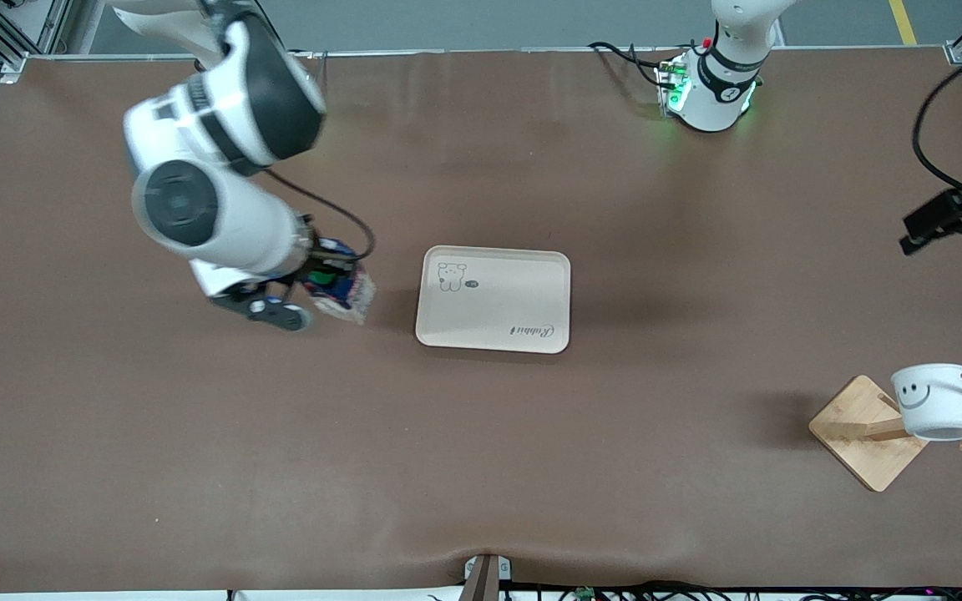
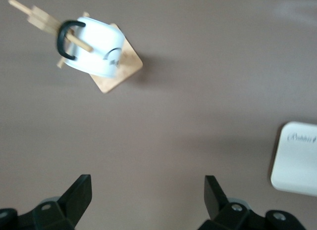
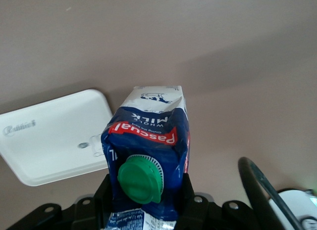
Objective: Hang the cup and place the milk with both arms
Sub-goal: 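Carry the milk carton with the right gripper away from the tray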
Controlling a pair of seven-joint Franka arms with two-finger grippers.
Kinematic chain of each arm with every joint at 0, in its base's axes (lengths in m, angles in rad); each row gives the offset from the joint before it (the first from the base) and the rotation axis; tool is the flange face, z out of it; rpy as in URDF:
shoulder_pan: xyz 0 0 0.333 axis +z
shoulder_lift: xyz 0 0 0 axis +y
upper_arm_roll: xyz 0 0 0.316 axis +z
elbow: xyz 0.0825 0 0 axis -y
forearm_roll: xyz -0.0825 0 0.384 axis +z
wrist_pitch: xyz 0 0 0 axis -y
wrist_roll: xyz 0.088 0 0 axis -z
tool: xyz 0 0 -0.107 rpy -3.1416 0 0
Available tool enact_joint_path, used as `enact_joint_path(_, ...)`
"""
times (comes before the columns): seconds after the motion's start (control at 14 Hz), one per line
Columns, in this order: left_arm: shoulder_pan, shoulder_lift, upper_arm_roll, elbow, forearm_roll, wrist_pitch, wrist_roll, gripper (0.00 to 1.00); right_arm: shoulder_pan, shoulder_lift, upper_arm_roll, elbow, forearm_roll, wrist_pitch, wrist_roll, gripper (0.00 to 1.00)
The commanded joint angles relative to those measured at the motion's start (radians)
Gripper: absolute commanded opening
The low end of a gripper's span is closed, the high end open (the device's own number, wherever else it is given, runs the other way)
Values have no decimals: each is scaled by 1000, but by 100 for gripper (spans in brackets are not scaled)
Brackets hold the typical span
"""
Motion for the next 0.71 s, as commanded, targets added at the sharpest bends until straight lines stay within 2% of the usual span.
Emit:
enact_joint_path(0.0, -152, -52, 162, -24, -38, -50, 10, 100, -151, -93, 13, -120, -22, -1, -193, 0)
enact_joint_path(0.21, -301, -112, 295, -93, -54, -53, 8, 100, -313, -107, 13, -189, -28, 6, -426, 0)
enact_joint_path(0.36, -383, -135, 378, -128, -57, -53, 6, 100, -354, -124, 13, -262, -67, 60, -490, 0)
enact_joint_path(0.64, -411, -161, 408, -148, -72, -61, 10, 100, -473, -162, 13, -489, -94, 257, -680, 0)
